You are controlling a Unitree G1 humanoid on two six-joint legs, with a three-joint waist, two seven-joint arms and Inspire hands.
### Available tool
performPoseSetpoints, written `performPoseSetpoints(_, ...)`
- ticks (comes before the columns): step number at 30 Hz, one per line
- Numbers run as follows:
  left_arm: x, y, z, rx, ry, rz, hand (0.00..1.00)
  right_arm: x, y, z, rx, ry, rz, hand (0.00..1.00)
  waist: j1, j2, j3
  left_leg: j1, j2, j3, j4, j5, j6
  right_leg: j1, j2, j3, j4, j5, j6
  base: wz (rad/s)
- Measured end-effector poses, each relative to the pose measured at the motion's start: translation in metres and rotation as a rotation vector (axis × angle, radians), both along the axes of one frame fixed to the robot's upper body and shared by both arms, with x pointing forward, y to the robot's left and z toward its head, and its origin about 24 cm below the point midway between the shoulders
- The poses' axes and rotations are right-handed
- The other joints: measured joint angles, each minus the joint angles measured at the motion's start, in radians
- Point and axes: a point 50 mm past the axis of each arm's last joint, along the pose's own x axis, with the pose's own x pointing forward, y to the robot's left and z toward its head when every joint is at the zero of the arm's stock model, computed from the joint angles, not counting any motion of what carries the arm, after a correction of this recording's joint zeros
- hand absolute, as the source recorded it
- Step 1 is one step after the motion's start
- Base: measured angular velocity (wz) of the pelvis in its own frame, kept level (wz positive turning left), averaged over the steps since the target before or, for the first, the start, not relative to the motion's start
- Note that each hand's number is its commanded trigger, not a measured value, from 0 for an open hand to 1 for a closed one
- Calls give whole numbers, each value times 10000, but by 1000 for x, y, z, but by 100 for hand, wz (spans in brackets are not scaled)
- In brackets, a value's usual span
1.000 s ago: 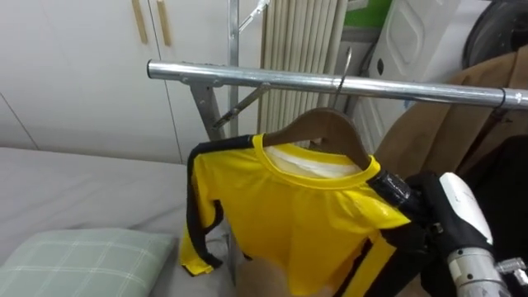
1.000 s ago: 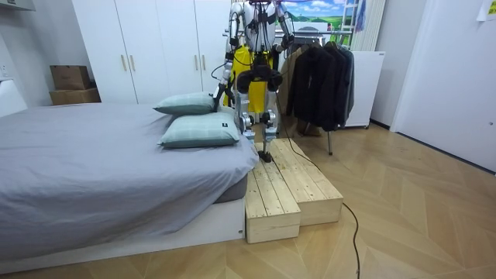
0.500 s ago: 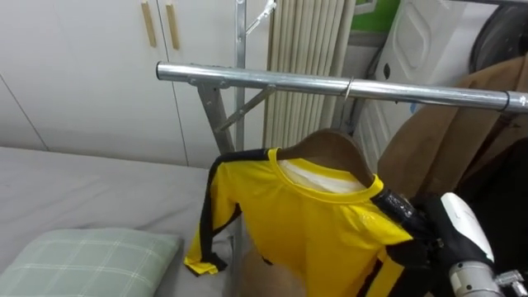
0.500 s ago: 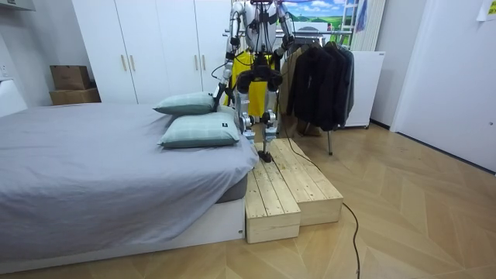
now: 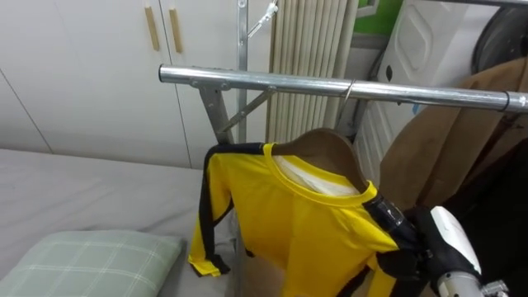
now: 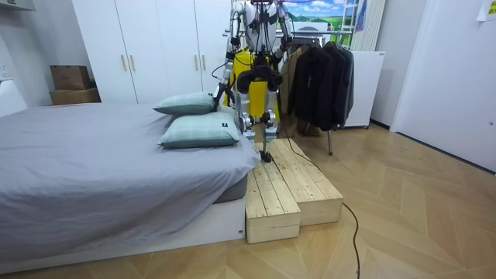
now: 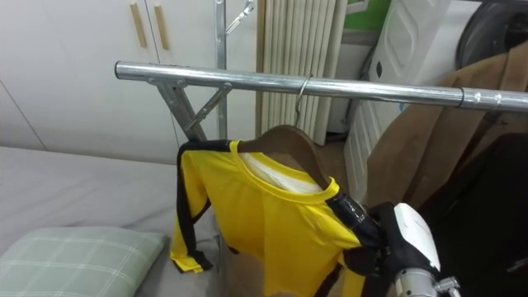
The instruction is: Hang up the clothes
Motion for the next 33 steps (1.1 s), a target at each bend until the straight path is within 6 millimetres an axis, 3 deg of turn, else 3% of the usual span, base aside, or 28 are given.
performPoseSetpoints(7, 0, 0, 0, -1, 1, 0, 0, 0, 2, -1, 67, 9, -3, 100, -4, -2, 1, -1, -1, 0, 1, 0, 0, 0, -1, 5, 3, -1, 1, 0)
performPoseSetpoints(8, 0, 0, 0, -1, 1, 0, 0, 0, 2, -1, 67, 9, -3, 79, -4, -3, 1, -1, -1, 0, 1, 0, 0, 0, -1, 5, 3, -1, 1, 0)
performPoseSetpoints(9, 0, 0, 0, -2, 1, 0, 0, 0, 2, -1, 67, 9, -3, 26, -4, -3, 1, -1, -1, 0, 1, 0, 0, 0, 0, 5, 3, -1, 1, 0)
performPoseSetpoints(10, 0, 0, 0, -2, 1, 0, 0, 0, 2, -1, 67, 9, -3, 2, -4, -3, 1, -1, -1, 0, 1, 0, 0, 0, 0, 5, 2, -1, 1, 0)
performPoseSetpoints(33, -1, -1, 0, -25, 45, 11, 0, 2, 3, 0, 107, -45, -16, 0, -38, -6, 4, 78, -8, 2, -47, -2, 0, 54, 3, 28, -7, -27, 17, 0)
